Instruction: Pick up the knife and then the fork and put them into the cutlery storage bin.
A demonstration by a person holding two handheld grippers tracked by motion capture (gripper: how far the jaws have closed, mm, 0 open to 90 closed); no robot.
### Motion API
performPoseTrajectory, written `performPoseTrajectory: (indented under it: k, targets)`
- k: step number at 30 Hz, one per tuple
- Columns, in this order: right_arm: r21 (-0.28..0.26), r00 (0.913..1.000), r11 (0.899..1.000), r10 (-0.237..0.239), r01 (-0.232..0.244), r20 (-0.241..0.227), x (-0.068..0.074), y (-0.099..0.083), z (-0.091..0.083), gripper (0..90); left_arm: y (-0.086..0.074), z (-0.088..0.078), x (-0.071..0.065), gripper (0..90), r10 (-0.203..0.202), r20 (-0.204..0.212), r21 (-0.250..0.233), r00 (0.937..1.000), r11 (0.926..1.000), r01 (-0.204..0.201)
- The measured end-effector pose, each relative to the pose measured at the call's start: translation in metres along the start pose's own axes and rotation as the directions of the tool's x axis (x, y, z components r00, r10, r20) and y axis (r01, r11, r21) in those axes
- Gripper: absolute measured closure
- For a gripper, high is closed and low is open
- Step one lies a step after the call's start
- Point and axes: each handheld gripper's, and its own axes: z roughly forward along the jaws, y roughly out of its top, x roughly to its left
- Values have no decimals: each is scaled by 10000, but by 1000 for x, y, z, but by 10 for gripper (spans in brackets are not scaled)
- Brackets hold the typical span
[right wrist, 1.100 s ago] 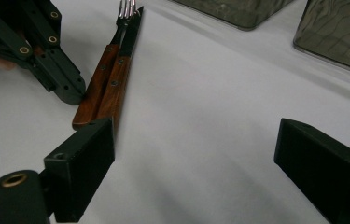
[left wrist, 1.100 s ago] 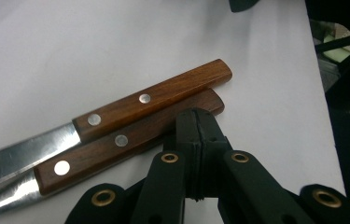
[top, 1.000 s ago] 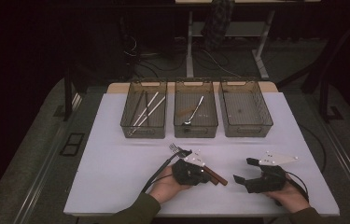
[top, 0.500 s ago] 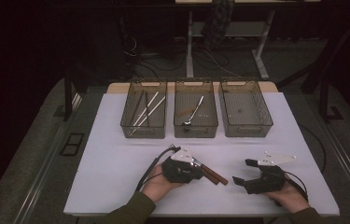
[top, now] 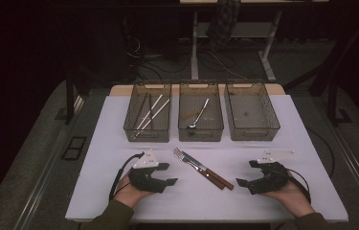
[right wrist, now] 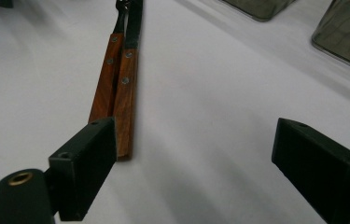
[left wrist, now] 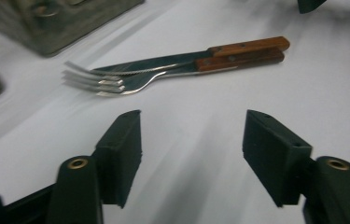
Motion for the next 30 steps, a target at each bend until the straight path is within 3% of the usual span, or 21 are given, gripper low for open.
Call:
performPoseTrajectory:
  k: [4, 7, 11, 17, 22, 30]
  targets:
    - [110, 10000, 9999, -63, 63, 3, 4, 12, 4, 148, -6, -11, 4, 213, -365, -380, -268, 9986, 9990, 355]
    - [131, 9999, 9999, -94, 96, -100, 7, 23, 8, 238, -8, -15, 5, 118, -719, -342, -435, 9968, 9966, 703]
    - [211, 9997, 9996, -164, 168, -204, 13, 40, 15, 316, -7, -14, 3, 1, -752, -372, -408, 9965, 9964, 737]
    - [465, 9973, 9978, -442, 469, -583, 24, 62, 29, 490, -7, -13, 4, 0, -699, -357, -382, 9969, 9969, 685]
    - [982, 9955, 9925, -659, 724, -681, 33, 70, 46, 620, -7, -15, 5, 0, -634, -405, -366, 9972, 9974, 619]
    - [1643, 9920, 9812, -870, 1012, -915, 37, 71, 66, 710, -7, -14, 4, 0, -590, -272, -330, 9979, 9978, 581]
